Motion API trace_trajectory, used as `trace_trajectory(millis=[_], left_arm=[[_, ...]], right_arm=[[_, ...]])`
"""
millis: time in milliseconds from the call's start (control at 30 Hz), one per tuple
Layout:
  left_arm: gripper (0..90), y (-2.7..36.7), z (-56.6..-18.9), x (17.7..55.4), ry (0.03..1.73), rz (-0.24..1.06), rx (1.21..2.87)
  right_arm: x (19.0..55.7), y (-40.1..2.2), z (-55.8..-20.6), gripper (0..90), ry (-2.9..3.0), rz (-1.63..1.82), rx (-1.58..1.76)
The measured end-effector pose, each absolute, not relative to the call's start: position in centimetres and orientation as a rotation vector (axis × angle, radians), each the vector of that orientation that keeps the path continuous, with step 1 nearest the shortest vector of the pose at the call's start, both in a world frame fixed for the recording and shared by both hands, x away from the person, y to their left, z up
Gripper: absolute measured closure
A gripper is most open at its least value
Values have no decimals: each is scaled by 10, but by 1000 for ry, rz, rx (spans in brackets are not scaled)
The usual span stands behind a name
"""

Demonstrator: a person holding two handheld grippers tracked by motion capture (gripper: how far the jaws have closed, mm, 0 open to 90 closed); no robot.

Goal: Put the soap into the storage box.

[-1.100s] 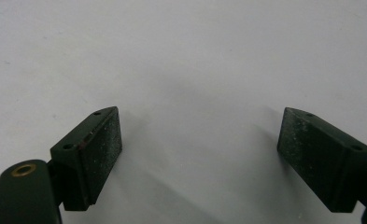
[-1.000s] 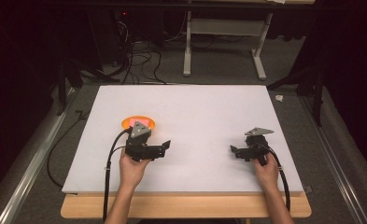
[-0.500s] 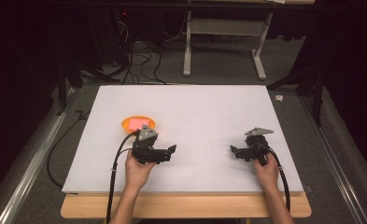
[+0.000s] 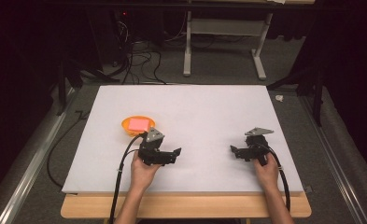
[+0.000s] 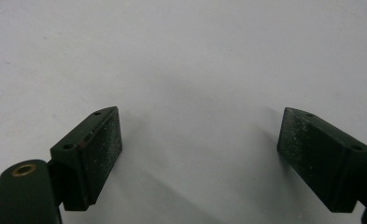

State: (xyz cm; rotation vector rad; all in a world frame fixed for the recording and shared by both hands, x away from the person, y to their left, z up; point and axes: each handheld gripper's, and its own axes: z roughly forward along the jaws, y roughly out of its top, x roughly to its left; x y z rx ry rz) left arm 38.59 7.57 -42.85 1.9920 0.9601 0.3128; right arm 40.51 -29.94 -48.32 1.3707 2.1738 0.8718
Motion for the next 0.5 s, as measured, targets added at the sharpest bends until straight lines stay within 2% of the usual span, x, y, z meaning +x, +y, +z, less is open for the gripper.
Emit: trace_trajectory(millis=[500], left_arm=[[166, 66, -445, 391, 974, 300, 2024]], right_arm=[[405, -300, -483, 146, 2174, 872, 1369]])
